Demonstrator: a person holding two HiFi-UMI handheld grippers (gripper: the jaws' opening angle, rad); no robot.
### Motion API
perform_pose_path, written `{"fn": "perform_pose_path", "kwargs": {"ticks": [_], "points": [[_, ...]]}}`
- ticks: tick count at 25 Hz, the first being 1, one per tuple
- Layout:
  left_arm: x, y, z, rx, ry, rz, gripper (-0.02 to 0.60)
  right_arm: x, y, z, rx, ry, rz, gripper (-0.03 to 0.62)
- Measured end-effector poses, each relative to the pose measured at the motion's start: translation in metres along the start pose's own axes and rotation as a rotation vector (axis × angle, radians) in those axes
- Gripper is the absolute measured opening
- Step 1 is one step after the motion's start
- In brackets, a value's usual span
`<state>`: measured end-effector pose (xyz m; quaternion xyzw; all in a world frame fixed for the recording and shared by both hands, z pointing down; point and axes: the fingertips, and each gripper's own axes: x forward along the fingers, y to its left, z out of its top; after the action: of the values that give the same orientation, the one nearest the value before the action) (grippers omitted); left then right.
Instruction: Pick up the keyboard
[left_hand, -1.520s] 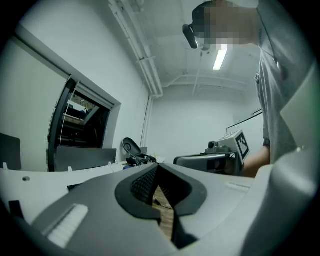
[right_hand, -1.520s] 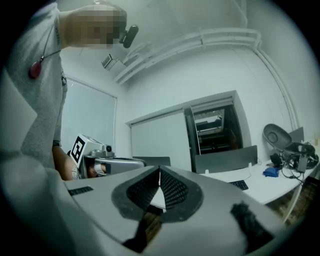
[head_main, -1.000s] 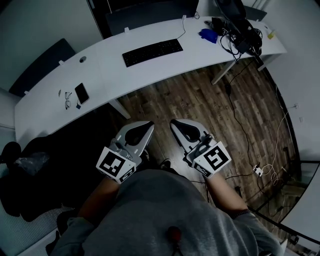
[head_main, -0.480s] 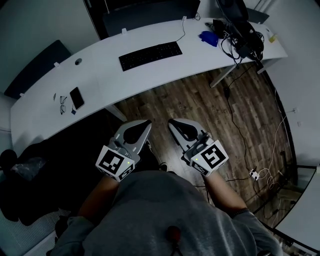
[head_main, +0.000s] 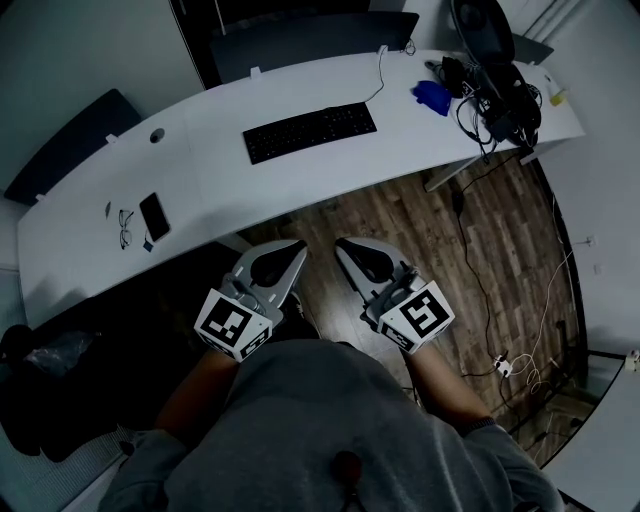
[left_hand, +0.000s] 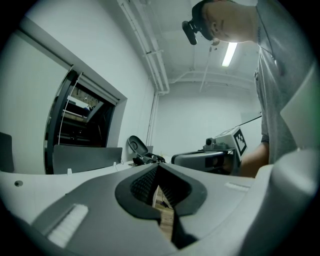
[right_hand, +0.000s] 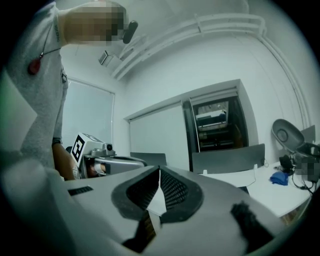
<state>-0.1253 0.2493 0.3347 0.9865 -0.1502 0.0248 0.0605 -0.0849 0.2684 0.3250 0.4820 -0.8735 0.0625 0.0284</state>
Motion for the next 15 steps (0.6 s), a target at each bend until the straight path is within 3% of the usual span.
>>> {"fn": "perform_pose_path", "kwargs": {"ticks": [15], "points": [[0.032, 0.077, -0.003, -0.019, 0.024, -0.038, 0.007, 0.075, -0.049, -0.006, 0.038, 0.036, -0.003, 0.017]]}}
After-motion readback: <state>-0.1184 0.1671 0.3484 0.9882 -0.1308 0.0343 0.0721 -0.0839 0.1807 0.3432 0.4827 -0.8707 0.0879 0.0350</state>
